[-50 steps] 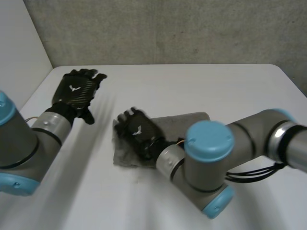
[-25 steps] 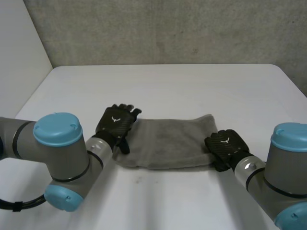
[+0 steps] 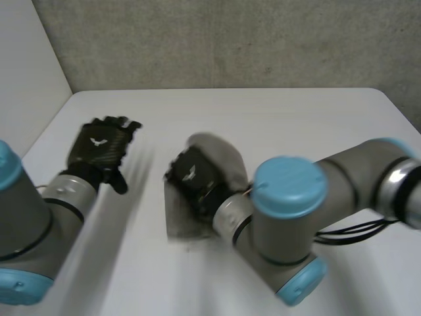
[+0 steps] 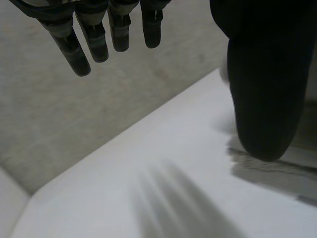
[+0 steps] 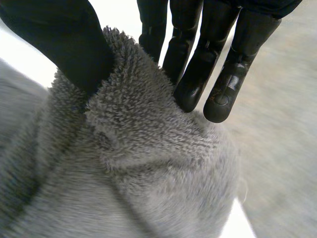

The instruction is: Fold the towel.

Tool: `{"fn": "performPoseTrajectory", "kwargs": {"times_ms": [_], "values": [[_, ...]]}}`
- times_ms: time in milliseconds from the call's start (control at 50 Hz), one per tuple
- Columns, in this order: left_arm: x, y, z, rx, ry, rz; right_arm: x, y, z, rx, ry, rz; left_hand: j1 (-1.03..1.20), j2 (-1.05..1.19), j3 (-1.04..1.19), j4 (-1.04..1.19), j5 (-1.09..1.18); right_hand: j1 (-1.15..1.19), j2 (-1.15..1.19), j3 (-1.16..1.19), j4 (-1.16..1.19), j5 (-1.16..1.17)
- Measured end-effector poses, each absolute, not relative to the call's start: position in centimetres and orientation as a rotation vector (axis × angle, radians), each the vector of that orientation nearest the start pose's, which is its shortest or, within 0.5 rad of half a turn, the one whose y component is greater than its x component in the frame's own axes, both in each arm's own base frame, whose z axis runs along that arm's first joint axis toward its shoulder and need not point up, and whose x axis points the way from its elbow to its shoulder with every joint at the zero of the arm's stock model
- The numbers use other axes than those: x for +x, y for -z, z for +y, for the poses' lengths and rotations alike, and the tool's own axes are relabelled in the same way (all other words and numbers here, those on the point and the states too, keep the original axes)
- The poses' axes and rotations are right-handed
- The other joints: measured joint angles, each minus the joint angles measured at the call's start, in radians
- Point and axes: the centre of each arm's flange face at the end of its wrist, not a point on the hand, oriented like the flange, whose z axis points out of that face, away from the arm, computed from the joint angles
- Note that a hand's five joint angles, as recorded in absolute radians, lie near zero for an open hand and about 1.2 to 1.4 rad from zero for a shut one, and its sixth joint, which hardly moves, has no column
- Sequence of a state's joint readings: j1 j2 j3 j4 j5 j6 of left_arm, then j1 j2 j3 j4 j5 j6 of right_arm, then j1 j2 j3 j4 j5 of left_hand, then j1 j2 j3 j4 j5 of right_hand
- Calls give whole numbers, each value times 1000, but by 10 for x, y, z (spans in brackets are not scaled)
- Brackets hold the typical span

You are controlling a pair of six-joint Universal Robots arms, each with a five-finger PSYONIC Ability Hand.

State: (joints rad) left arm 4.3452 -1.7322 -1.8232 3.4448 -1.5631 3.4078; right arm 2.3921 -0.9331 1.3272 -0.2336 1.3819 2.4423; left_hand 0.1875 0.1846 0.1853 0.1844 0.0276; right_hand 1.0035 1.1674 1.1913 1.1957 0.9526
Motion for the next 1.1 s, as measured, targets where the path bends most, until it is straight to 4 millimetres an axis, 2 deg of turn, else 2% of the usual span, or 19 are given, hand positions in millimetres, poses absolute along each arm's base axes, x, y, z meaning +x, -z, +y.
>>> {"fn": "performPoseTrajectory", "kwargs": {"times_ms": [80, 140, 160, 180, 240, 260, 280, 320, 380, 460, 540, 600, 740, 860, 940, 980, 1040, 1060, 1100], "values": [[-223, -220, -255, 671, 2145, 2247, 416, -143, -157, -1778, 1753, 1411, -2, -2, -3, -2, 0, -6, -22, -15, -15, -10], [-218, -224, -258, 644, 2152, 2233, 417, -137, -152, -1798, 1715, 1395, -3, -2, -3, -2, 0, -42, -155, -165, -152, -112], [-217, -226, -259, 634, 2161, 2224, 416, -137, -152, -1787, 1705, 1404, -3, -2, -3, -2, 0, -480, -599, -600, -615, -541], [-217, -227, -259, 633, 2164, 2221, 416, -138, -152, -1778, 1706, 1410, -3, -2, -3, -2, 0, -480, -599, -600, -615, -541], [-220, -230, -260, 632, 2189, 2215, 410, -153, -159, -1685, 1731, 1478, -3, -2, -3, -2, 0, -743, -905, -924, -931, -834], [-224, -232, -260, 635, 2211, 2216, 403, -166, -168, -1586, 1757, 1544, -3, -2, -3, -1, 0, -762, -931, -967, -962, -875], [-224, -232, -260, 635, 2211, 2216, 403, -166, -168, -1586, 1757, 1544, -3, -2, -3, -1, 0, -762, -931, -967, -962, -875], [-237, -233, -260, 656, 2260, 2245, 384, -191, -189, -1367, 1799, 1673, -1, 0, -1, 1, 0, -763, -934, -977, -965, -886], [-251, -232, -259, 685, 2298, 2289, 367, -207, -206, -1184, 1816, 1763, 1, 1, -1, 1, 0, -763, -934, -977, -965, -886], [-275, -224, -255, 759, 2334, 2384, 348, -215, -223, -999, 1786, 1862, 1, 4, 2, 3, 0, -763, -934, -977, -965, -886], [-297, -198, -249, 840, 2264, 2529, 340, -199, -232, -918, 1652, 1991, 11, 14, 13, 13, 1, -763, -934, -977, -965, -887], [-302, -179, -247, 861, 2168, 2611, 341, -184, -235, -906, 1549, 2061, 17, 21, 20, 20, 3, -763, -934, -977, -965, -889], [-291, -145, -243, 812, 1927, 2699, 352, -154, -238, -946, 1373, 2118, 19, 21, 21, 21, 3, -763, -934, -977, -965, -889], [-281, -127, -236, 834, 1788, 2707, 355, -138, -240, -986, 1322, 2137, 17, 19, 19, 20, 2, -763, -934, -977, -965, -889], [-280, -126, -232, 873, 1772, 2685, 355, -141, -241, -1004, 1337, 2132, 16, 19, 19, 19, 0, -763, -934, -977, -965, -891], [-281, -132, -231, 892, 1797, 2659, 354, -151, -242, -1008, 1372, 2113, 15, 19, 19, 19, 0, -763, -934, -977, -965, -893], [-284, -149, -230, 904, 1872, 2611, 351, -175, -243, -1001, 1447, 2067, 15, 19, 19, 19, 0, -763, -934, -977, -965, -894], [-284, -149, -230, 904, 1872, 2611, 351, -175, -243, -1001, 1447, 2067, 15, 19, 19, 19, 0, -763, -934, -977, -965, -894], [-286, -171, -229, 901, 1973, 2555, 347, -205, -245, -971, 1543, 2011, 14, 17, 16, 17, 0, -763, -934, -977, -965, -894]]}}
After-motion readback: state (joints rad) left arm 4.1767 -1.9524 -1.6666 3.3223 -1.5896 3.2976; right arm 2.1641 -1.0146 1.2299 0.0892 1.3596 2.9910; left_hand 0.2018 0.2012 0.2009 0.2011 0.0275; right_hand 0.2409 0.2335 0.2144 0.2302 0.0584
